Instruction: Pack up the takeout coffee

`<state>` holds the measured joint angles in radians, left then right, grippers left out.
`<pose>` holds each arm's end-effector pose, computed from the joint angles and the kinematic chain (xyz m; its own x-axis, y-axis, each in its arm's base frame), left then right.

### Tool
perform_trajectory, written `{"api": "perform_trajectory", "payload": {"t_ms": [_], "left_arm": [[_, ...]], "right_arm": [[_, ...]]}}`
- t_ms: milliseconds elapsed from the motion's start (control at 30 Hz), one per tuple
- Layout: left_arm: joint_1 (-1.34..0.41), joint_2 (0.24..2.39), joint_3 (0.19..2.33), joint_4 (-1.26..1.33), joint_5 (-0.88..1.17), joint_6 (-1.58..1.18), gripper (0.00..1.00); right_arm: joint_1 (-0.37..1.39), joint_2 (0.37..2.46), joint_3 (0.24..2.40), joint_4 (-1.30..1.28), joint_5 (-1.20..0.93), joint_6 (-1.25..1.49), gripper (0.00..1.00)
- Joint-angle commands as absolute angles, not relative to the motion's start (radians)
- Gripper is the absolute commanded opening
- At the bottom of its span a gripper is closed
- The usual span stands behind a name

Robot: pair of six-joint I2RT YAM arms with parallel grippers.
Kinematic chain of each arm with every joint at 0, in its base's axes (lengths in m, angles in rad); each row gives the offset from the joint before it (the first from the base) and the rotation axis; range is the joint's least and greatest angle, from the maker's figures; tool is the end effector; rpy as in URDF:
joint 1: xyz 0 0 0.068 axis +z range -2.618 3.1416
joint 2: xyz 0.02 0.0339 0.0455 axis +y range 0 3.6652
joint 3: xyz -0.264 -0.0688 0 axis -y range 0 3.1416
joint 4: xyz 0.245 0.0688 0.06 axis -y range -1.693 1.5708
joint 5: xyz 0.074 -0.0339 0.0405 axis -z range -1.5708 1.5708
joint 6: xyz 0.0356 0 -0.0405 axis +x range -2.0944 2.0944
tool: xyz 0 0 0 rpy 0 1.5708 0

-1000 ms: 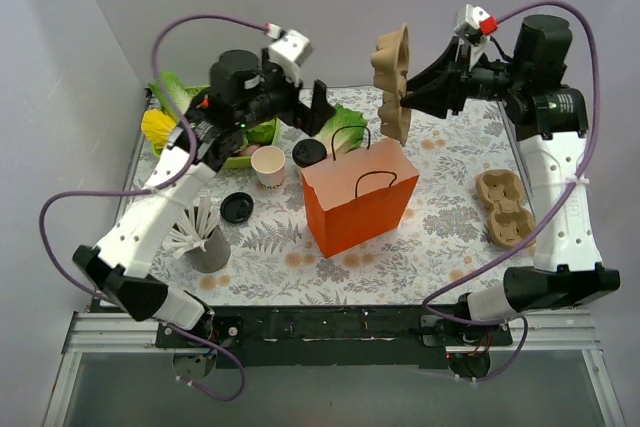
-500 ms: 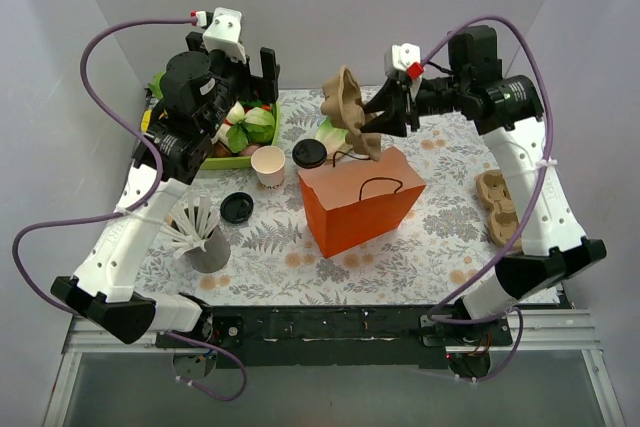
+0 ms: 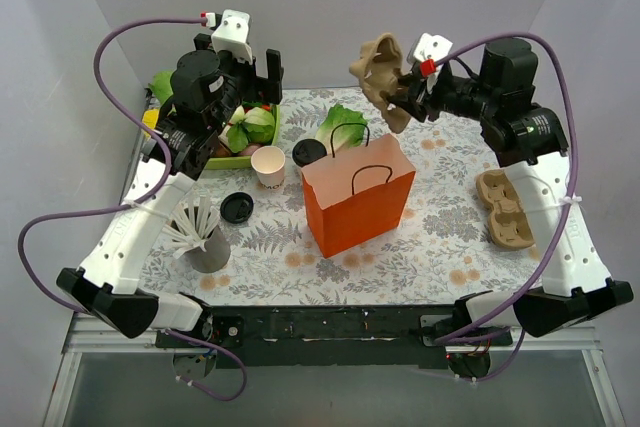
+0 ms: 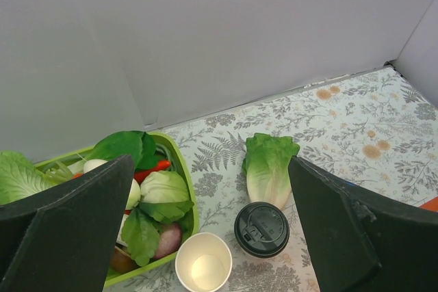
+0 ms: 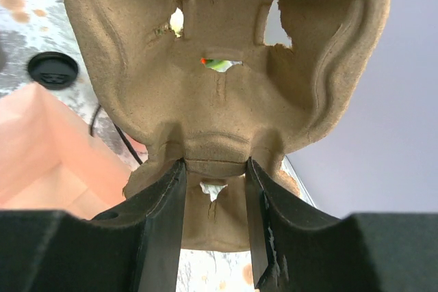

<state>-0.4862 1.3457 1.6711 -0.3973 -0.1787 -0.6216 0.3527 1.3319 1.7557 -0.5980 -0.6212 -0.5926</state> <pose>0.2530 -0.1265 0.4982 -0.2281 -0.5276 -0.8183 0.2094 0.7942 -0.5705 0.2346 0.1084 0.5076 0.3224 -0.3653 -0.8733 -0.7700 0.4353 -0.4664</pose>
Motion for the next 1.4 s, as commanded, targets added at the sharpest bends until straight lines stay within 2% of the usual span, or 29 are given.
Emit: {"api": "perform_trajectory", "payload": {"t_ms": [0,367,600,967,1100,1367], "left_arm": [[-0.485,1.336,1.68,-0.391,-0.166,-0.632,0.98],[-0.483,1.338,1.678,-0.385,-0.166,-0.629,0.98],[-0.483,1.332,1.677,-0.393,-0.166,-0.618,0.98],[-0.485,1.353,1.677,-0.391,-0.153,-0.62,0.98],[-0.483,1.35,1.667,-0.393,-0.143,-0.624,0.98],[-0.483,1.344,1.649,-0.41,-0.124,-0.617,0.98]], "right_arm": [[0.301,1.286,1.74,-0.597,-0.535,-0.555,0.01],[0.316,1.285,1.736,-0.912,-0.82,-0.742,0.01],[0.351,1.385,1.812,-1.138,-0.87,-0.868,0.01],[0.491,1.477,1.853,-1.264,-0.896,-1.061,0.01],[0.523,1.499,1.848,-1.252,-0.896,-1.072,0.01],[0.525,1.466,1.782,-0.974,-0.927,-0.853,0.01]]}}
